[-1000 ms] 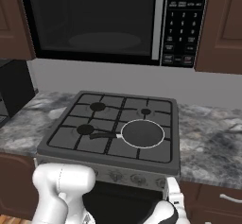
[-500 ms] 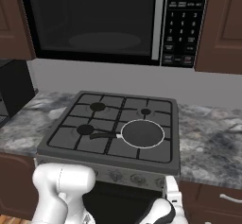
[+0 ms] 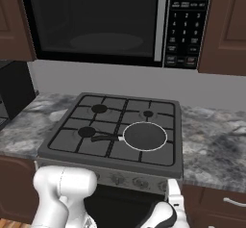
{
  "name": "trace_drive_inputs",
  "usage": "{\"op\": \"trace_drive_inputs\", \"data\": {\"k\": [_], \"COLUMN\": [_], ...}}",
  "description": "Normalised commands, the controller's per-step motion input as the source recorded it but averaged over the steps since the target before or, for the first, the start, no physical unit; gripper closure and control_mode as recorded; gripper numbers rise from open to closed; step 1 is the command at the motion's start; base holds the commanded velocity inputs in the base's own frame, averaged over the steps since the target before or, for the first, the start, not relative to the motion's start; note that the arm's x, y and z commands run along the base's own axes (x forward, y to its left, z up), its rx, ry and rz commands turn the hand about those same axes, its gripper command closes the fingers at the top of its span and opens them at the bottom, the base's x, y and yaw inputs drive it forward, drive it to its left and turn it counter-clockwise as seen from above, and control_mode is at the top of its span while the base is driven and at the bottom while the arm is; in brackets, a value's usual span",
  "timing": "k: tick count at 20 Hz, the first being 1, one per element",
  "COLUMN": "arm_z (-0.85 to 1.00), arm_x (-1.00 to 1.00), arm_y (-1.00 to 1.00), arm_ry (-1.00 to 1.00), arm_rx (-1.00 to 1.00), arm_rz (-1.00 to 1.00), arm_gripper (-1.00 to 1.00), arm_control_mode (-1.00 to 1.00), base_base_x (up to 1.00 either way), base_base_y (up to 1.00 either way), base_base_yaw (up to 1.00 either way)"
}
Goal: Turn off the front right burner of the stove.
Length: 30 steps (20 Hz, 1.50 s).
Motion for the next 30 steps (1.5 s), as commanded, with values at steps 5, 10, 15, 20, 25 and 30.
{"op": "trace_drive_inputs", "data": {"k": [5,10,15,20,25,30], "arm_z": [-0.34,-0.38,-0.34,-0.08,-0.01,-0.04], "arm_x": [0.0,-0.13,-0.05,0.12,-0.15,-0.31], "arm_y": [0.0,0.13,0.12,0.03,0.11,0.23], "arm_ry": [0.0,-0.04,-0.04,-0.04,0.0,-0.02], "arm_rx": [0.18,0.24,0.21,0.25,0.57,0.7], "arm_rz": [-0.09,-0.15,-0.17,-0.12,-0.25,-0.27], "arm_gripper": [1.0,1.0,1.0,1.0,1.0,1.0], "arm_control_mode": [-1.0,-1.0,-1.0,-1.0,-1.0,-1.0], "base_base_x": [0.0,0.0,0.0,0.0,0.0,0.0], "base_base_y": [0.0,0.0,0.0,0.0,0.0,0.0], "base_base_yaw": [0.0,0.0,0.0,0.0,0.0,0.0]}}
